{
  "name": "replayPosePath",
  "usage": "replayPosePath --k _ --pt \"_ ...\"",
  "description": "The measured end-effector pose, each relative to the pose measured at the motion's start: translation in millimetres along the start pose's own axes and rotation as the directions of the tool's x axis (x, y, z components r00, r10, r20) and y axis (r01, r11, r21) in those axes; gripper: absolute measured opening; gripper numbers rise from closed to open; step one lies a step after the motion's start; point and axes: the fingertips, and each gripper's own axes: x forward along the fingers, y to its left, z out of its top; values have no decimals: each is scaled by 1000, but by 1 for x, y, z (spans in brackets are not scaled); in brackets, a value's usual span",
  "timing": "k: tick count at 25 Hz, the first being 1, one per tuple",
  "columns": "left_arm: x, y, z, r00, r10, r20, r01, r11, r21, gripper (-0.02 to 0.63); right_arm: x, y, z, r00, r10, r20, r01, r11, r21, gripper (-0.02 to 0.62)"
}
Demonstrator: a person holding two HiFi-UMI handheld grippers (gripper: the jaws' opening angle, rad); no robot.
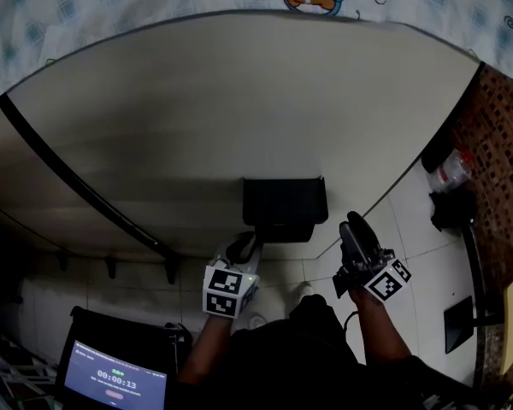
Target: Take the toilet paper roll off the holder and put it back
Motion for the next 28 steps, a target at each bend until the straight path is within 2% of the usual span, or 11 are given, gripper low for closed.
replayPosePath --k 2,4,7,9,11,13,15,18,20,23,28 --pt "-7 5 1 1000 24 10 -24 1000 -6 84 -1 -2 10 995 -104 3 103 984 -148 211" --pt "-16 13 4 997 67 31 -66 998 -20 78 -3 3 20 984 -176 25 176 944 -279 200" --pt "-34 29 17 985 144 99 -139 989 -59 50 -1 20 31 978 -200 51 203 881 -427 138" --pt "-47 36 32 968 193 159 -184 980 -72 19 2 32 38 976 -205 70 212 842 -495 76" --pt "-60 36 50 949 223 222 -214 975 -65 18 3 44 44 974 -206 94 224 815 -535 28" --pt "-72 31 67 934 227 275 -221 974 -54 18 4 51 46 973 -207 97 226 803 -552 1" --pt "-79 26 85 924 221 313 -218 975 -46 18 9 51 41 971 -229 75 229 782 -580 0" --pt "-84 24 98 911 232 340 -241 970 -17 18 12 43 31 952 -304 33 256 732 -631 0" --pt "-88 21 101 901 242 361 -255 967 -11 18 9 44 27 944 -330 18 263 719 -643 0" --pt "-93 14 105 887 237 396 -256 967 -5 18 11 61 22 949 -316 8 243 712 -658 0" --pt "-96 9 106 884 237 403 -259 966 -1 18 13 89 20 963 -268 29 209 674 -708 0"
